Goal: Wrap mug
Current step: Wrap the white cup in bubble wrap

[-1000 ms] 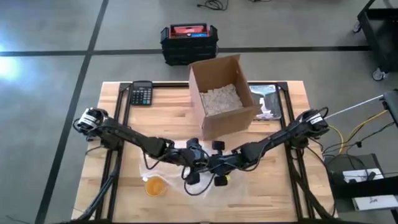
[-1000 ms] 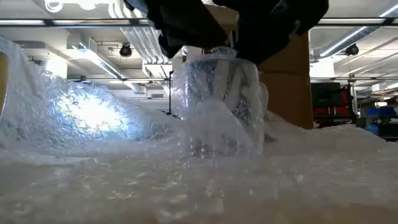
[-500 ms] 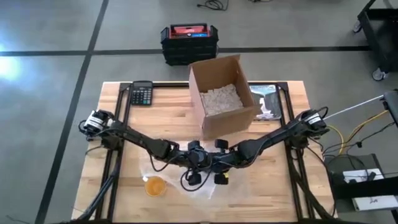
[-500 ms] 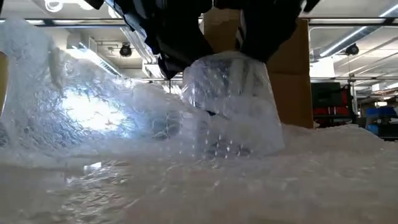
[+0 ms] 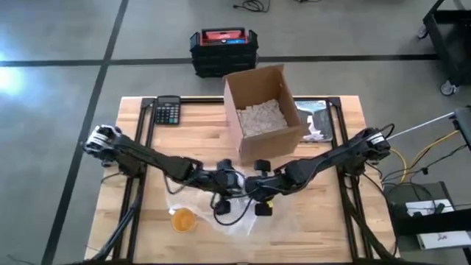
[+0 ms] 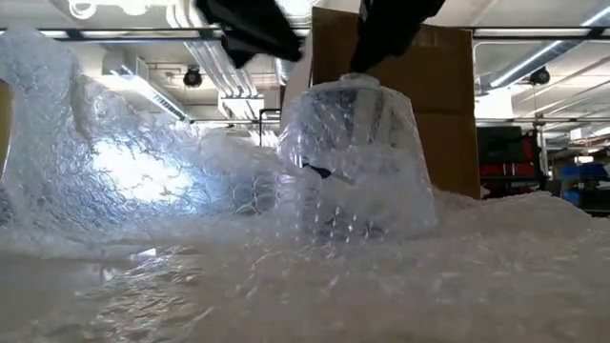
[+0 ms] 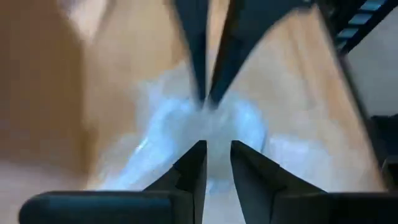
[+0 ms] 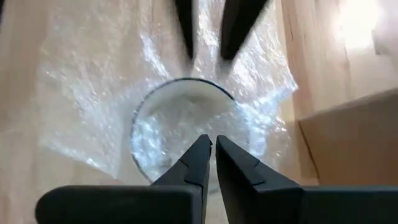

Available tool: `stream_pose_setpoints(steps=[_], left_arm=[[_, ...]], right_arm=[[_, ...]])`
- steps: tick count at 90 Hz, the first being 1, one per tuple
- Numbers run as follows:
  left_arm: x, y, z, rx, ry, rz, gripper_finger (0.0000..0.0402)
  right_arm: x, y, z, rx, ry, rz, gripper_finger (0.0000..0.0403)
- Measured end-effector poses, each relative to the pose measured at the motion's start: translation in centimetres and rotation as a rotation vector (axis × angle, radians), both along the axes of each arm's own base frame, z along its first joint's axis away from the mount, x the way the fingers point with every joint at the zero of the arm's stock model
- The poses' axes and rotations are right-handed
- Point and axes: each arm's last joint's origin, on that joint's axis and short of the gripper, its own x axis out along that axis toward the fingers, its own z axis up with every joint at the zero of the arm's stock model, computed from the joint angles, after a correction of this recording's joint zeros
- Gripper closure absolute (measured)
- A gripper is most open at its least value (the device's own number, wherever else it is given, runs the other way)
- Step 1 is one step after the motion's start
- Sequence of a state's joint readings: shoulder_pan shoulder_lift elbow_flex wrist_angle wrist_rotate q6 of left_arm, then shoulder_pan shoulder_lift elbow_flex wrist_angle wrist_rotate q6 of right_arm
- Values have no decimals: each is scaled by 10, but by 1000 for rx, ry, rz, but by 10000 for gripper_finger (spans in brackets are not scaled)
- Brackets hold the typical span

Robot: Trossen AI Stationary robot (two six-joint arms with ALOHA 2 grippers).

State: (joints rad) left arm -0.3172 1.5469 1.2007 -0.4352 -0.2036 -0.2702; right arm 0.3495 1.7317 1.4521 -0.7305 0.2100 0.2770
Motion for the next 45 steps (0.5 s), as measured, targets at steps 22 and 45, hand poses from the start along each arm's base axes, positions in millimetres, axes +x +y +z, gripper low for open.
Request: stream_pose_setpoints(steps=[22,45], left_arm=[[-66,9,3,14,382,82,342],[-107,9,-28,1,640,261,333]], right_arm=[[-2,3,1,-4,-2,17,389],[0,3,-1,-52,-10,30,389]])
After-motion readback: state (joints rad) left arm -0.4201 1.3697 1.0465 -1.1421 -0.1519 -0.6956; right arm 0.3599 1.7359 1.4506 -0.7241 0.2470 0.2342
